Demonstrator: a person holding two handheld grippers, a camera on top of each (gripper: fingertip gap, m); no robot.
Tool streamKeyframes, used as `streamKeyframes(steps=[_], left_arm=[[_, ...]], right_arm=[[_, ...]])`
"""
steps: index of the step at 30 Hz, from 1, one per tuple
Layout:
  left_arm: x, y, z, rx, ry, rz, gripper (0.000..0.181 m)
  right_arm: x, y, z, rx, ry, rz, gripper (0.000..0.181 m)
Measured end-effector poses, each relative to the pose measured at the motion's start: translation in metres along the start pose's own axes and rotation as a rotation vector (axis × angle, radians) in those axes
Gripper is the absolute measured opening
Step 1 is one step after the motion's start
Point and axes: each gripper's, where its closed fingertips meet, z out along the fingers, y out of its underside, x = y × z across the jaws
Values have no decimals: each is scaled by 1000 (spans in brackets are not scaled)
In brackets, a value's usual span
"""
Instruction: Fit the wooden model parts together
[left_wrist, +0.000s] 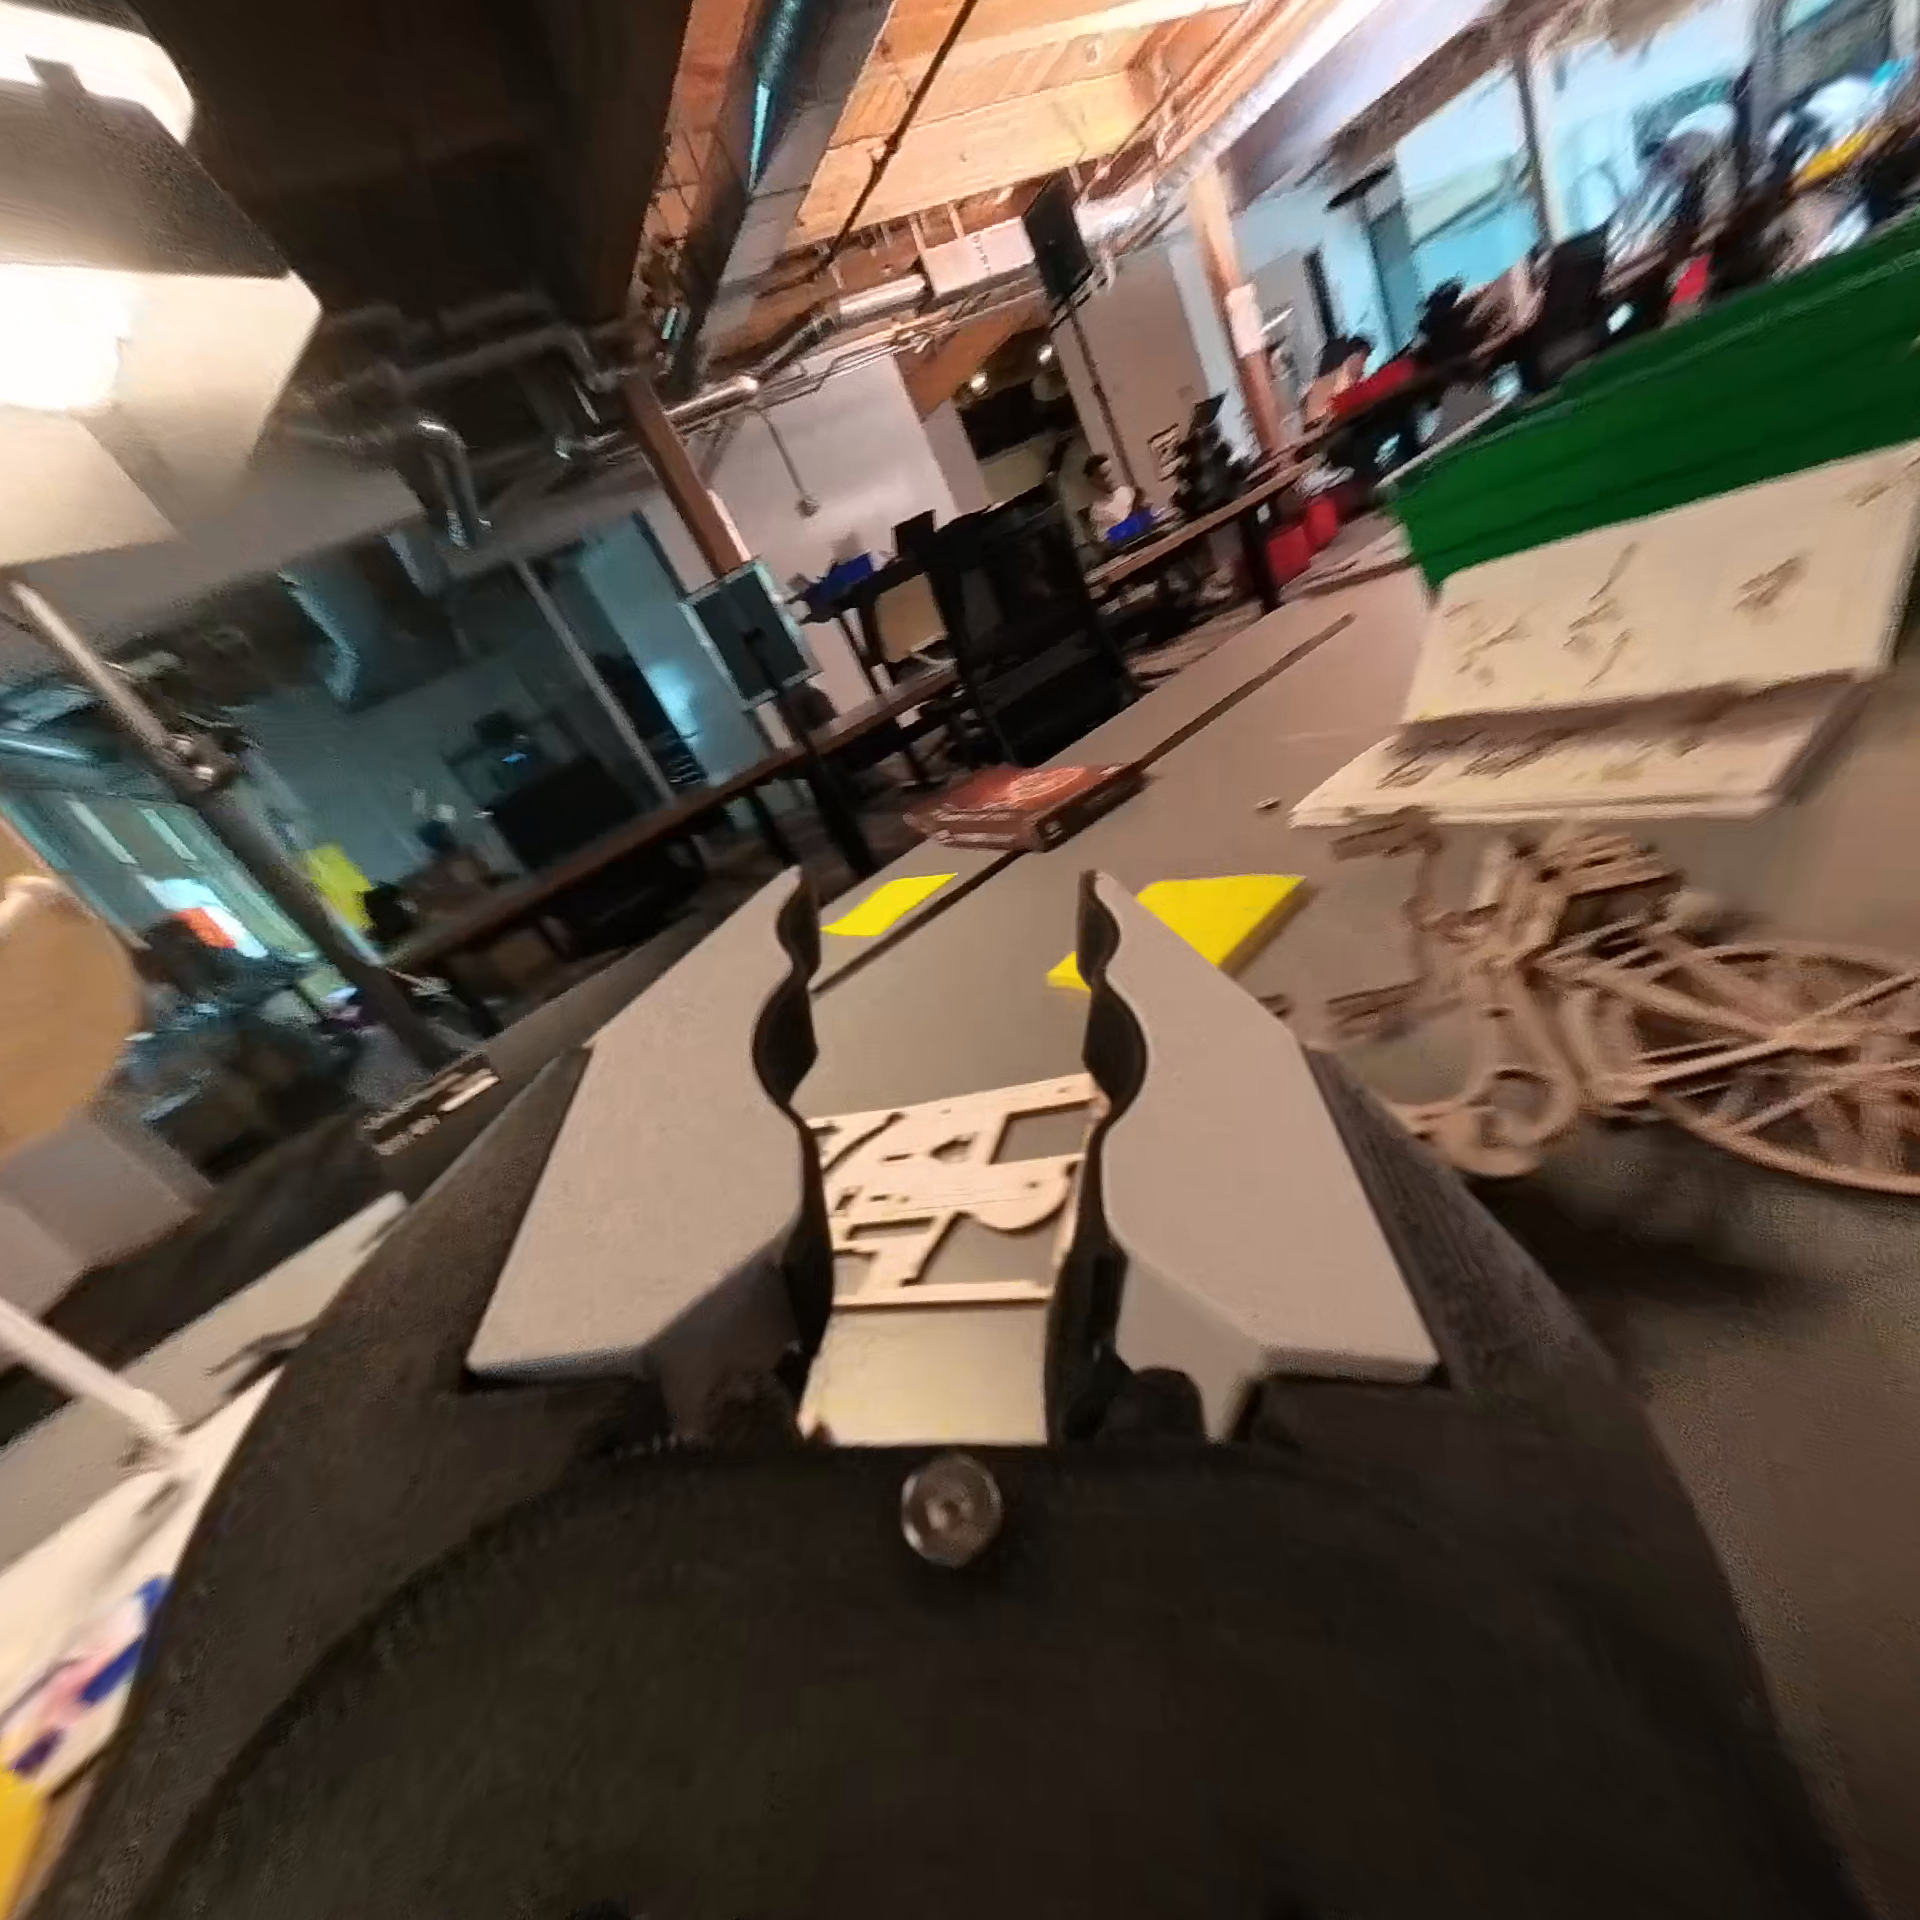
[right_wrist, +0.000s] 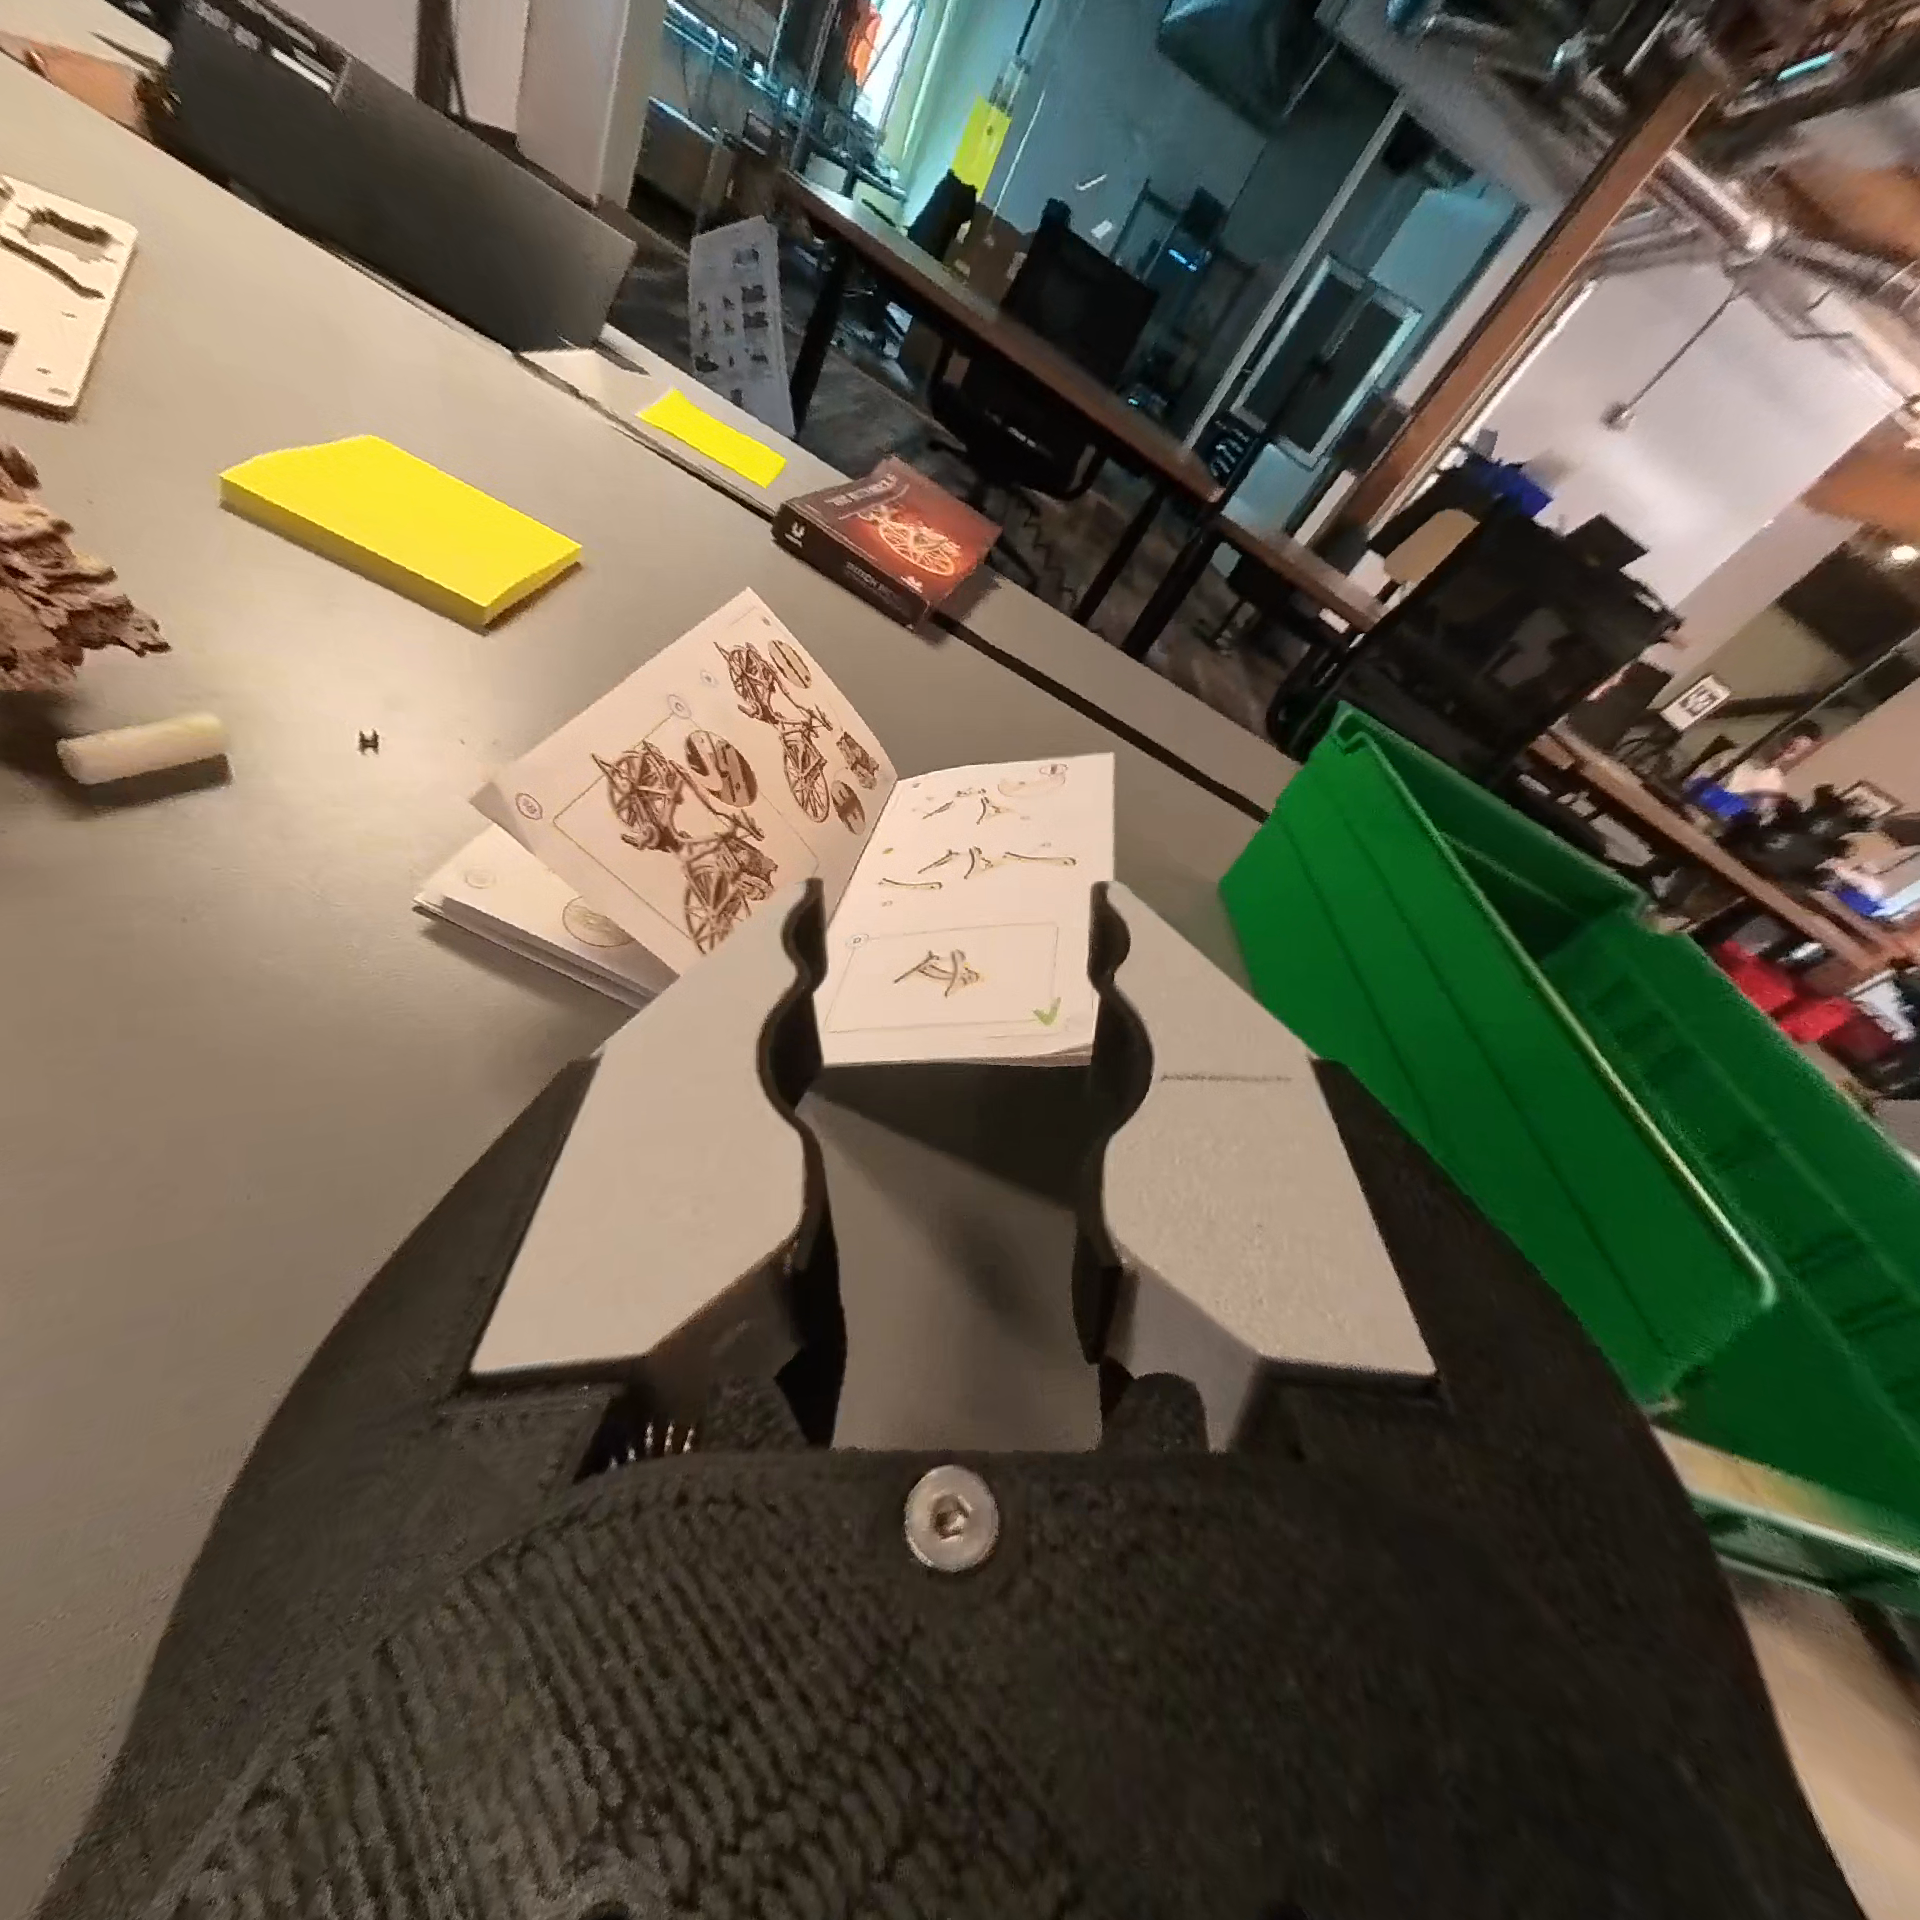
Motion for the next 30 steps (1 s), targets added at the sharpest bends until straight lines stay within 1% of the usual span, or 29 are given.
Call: streamKeyframes(steps=[2, 5, 7, 9, 10, 11, 13, 14, 16, 18, 20, 22, 24, 26, 28, 30], left_arm=[[-10, 8, 10, -14, -14, 9, 48], [-27, 12, 19, 0, -50, -58, 48], [-37, 13, 18, 11, -75, -115, 48], [-43, 8, 13, 49, -86, -170, 46], [-44, 6, 10, 66, -79, -190, 42], [-42, 5, 8, 76, -61, -199, 32], [-37, 1, 4, 96, -20, -208, 17], [-34, 0, 3, 98, 0, -217, 14], [-32, -1, 3, 101, 17, -238, 14], [-31, 1, 4, 96, 25, -251, 14], [-32, 3, 5, 90, 27, -272, 14], [-33, 5, 6, 83, 30, -293, 14], [-34, 6, 5, 84, 29, -305, 14], [-35, 5, 5, 88, 30, -307, 14], [-34, 5, 5, 87, 35, -305, 14], [-32, 6, 6, 82, 43, -300, 15]], right_arm=[[-3, -2, 3, -3, 14, -26, 43], [-6, -2, 8, -33, 56, -83, 31], [-8, 0, 12, -57, 78, -135, 26], [-9, 3, 17, -85, 94, -173, 22], [-7, 5, 19, -96, 104, -186, 18], [-6, 6, 21, -99, 110, -196, 17], [-6, 5, 23, -97, 114, -212, 15], [-7, 4, 25, -94, 110, -220, 14], [-9, 3, 31, -89, 104, -236, 12], [-7, 1, 40, -86, 109, -240, 15], [-6, -2, 50, -75, 106, -224, 13], [-13, 1, 62, -97, 44, -159, 18], [-18, 16, 74, -184, -14, -53, 36], [-15, 32, 81, -288, -32, 24, 55], [-14, 49, 87, -405, -48, 83, 56], [-16, 55, 92, -456, -77, 190, 52]])
